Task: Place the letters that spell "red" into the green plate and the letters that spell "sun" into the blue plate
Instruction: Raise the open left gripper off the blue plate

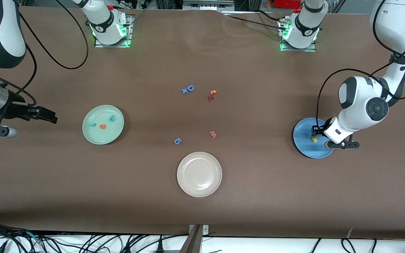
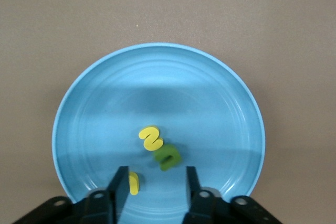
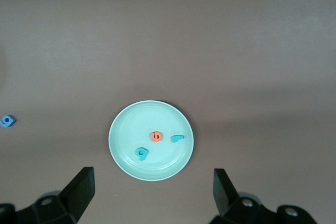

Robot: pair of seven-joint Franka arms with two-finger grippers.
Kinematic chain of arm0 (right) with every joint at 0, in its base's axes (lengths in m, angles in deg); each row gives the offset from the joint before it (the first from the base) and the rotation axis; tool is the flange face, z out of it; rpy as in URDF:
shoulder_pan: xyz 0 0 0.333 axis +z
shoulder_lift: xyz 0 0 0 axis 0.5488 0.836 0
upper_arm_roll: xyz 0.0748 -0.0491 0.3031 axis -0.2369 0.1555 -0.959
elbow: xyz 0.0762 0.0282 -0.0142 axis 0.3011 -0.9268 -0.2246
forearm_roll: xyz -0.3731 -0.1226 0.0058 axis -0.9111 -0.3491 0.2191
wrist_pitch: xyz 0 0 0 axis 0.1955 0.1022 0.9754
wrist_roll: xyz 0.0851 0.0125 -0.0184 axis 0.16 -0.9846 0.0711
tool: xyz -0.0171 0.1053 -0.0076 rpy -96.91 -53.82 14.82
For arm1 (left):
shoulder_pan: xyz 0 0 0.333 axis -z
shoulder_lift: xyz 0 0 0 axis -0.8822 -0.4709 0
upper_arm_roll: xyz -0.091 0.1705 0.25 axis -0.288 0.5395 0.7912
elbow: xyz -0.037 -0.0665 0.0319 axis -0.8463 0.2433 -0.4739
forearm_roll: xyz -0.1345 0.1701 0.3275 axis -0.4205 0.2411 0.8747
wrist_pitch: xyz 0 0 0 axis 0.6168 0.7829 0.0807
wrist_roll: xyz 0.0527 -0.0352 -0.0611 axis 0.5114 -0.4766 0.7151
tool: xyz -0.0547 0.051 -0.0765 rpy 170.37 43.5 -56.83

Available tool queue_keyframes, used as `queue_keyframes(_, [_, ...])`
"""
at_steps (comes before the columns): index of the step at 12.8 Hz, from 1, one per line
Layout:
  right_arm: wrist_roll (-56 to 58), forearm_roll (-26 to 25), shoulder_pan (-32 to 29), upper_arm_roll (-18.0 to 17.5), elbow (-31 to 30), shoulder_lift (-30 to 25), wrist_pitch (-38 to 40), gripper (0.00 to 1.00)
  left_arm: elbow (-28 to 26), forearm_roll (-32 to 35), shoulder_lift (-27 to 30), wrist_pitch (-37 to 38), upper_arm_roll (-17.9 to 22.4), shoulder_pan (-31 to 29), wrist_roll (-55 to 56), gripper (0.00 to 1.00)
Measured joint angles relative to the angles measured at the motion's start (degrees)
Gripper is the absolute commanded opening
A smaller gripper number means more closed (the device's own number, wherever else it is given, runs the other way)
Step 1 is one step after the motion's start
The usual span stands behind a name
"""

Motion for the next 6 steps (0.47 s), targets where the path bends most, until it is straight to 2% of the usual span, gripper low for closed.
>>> queue_keyframes(6, [0.00,-1.42,0.03,-0.02,0.00,0.10,-0.11,1.00,0.66,0.00,-0.05,-0.15,-0.18,-0.02,-0.01,1.00])
